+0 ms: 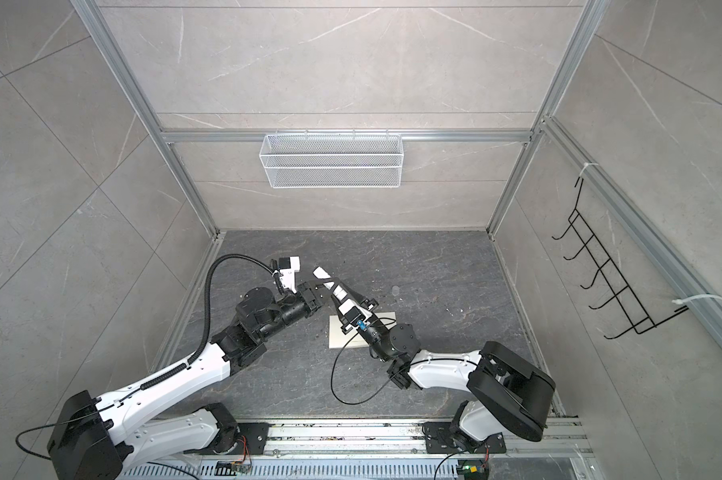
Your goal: Place the letter into the envelope and seal it
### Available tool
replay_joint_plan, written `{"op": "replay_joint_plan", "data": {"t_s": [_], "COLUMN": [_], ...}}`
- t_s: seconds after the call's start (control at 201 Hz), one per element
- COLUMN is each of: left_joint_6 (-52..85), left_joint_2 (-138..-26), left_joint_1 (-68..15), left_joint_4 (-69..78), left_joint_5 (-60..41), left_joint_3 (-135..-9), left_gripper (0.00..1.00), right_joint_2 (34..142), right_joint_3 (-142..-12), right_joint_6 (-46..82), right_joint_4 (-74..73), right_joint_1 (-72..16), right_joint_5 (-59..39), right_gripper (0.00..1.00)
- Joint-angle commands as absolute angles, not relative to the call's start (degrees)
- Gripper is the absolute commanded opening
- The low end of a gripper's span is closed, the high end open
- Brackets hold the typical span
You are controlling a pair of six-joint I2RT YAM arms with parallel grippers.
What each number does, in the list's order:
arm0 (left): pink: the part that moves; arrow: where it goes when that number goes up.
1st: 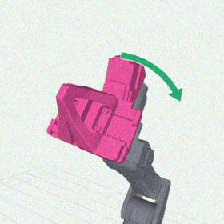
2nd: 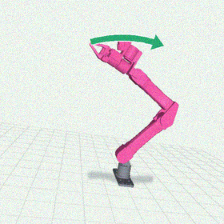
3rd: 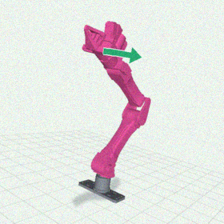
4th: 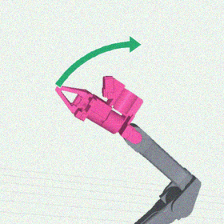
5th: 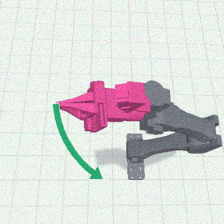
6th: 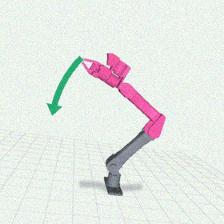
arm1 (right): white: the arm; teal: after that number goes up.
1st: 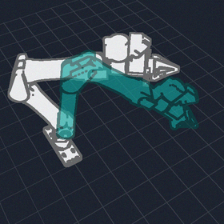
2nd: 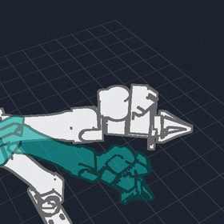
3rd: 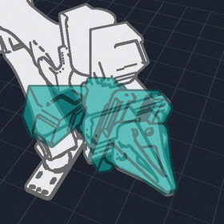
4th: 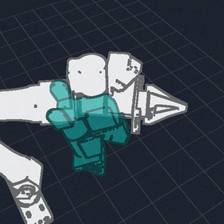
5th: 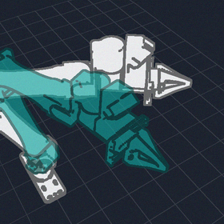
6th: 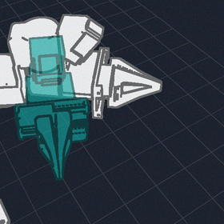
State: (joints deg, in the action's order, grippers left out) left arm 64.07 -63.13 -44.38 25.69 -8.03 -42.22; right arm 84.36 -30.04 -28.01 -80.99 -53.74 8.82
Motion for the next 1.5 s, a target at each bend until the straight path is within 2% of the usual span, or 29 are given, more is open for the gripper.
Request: {"op": "replay_joint_plan", "data": {"t_s": [0.0, 0.115, 0.189, 0.339, 0.523, 0.548, 0.608, 0.807, 0.956, 1.021, 1.25, 1.38, 1.494], "left_joint_6": [63.37, 63.37, 63.37, 63.19, 62.59, 62.3, 61.31, 54.66, 47.45, 43.46, 25.12, 17.8, 13.32], "left_joint_2": [-62.67, -62.92, -63.09, -63.35, -63.81, -63.85, -63.81, -61.9, -58.31, -56.39, -50.38, -49.39, -50.45], "left_joint_1": [-44.6, -44.64, -44.65, -44.59, -44.58, -44.65, -44.57, -44.57, -44.6, -44.63, -44.62, -44.6, -44.64], "left_joint_4": [28.59, 28.75, 28.89, 29.09, 28.91, 28.79, 28.56, 25.71, 21.35, 18.81, 10.21, 6.78, 5.63], "left_joint_5": [-10.11, -10.19, -10.35, -10.31, -10.33, -10.35, -10.11, -7.66, -6.45, -5.87, -4.66, -3.46, -2.88], "left_joint_3": [-44.91, -44.84, -44.87, -44.81, -44.99, -45.0, -45.0, -45.08, -45.77, -46.04, -45.4, -44.7, -43.96], "left_gripper": [0.0, 0.0, 0.0, 0.0, 0.0, 0.0, 0.07, 0.44, 0.67, 0.73, 0.77, 0.78, 0.79], "right_joint_2": [85.62, 86.04, 86.25, 86.55, 85.93, 85.71, 85.06, 78.63, 71.66, 68.12, 57.81, 59.8, 64.15], "right_joint_3": [-31.8, -32.13, -32.39, -32.66, -32.61, -32.52, -32.35, -32.18, -33.01, -33.62, -46.3, -59.26, -68.61], "right_joint_6": [-26.72, -26.32, -26.1, -25.84, -25.78, -25.79, -25.6, -22.48, -19.64, -18.13, -5.58, 0.64, 5.3], "right_joint_4": [-82.18, -82.19, -82.2, -82.09, -81.7, -81.59, -81.24, -71.88, -58.03, -50.86, -6.49, 20.28, 37.04], "right_joint_1": [-53.88, -53.91, -53.9, -53.89, -53.89, -53.88, -53.94, -53.96, -53.56, -53.28, -48.77, -46.63, -46.3], "right_joint_5": [11.32, 11.56, 11.99, 12.87, 14.15, 14.24, 14.33, 15.62, 16.41, 15.87, 7.78, 7.49, 8.24], "right_gripper": [0.36, 0.34, 0.27, 0.2, 0.0, 0.0, 0.0, 0.0, 0.0, 0.0, 0.0, 0.0, 0.0]}}
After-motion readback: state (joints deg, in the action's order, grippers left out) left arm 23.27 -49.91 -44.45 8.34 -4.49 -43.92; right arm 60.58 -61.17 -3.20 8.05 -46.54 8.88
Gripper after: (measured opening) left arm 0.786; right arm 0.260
